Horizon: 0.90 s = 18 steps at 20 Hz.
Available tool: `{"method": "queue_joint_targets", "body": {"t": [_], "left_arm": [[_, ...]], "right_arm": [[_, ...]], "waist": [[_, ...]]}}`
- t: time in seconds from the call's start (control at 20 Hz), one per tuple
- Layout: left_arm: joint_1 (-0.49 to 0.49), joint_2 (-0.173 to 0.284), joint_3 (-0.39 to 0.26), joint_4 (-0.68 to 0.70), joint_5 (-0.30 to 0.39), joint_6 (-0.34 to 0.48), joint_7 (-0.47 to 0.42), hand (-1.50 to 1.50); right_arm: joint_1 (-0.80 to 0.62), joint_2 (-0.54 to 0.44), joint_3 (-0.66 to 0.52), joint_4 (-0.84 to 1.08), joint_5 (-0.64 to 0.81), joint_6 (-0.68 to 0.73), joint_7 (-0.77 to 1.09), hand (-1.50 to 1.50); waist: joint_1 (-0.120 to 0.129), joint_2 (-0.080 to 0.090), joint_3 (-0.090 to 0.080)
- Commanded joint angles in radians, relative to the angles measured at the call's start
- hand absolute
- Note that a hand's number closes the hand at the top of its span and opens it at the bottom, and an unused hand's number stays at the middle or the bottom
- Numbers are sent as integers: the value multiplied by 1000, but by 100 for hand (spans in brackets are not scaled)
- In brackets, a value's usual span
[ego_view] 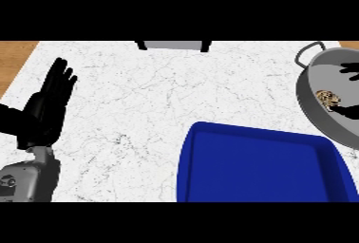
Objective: Pick the cupcake from the tray and place it in the pot
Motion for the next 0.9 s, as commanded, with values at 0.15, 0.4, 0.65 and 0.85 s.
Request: {"method": "queue_joint_targets", "body": {"t": [0.15,0.4,0.65,0.85], "left_arm": [[-5,-10,-4,17,-19,17,-13,0],[-23,11,25,33,1,6,-3,0],[-5,-8,-5,-20,-10,16,23,0],[19,-30,-13,13,-22,17,-38,0]], "right_arm": [[-65,11,-135,124,-165,202,-137,-150],[-90,-63,-216,203,-240,304,-128,-150],[-50,-174,-261,242,-281,429,-136,-150],[-45,-260,-276,251,-303,540,-109,-150]], "waist": [[-14,0,1],[-9,6,1],[-3,7,4],[-8,7,4]]}}
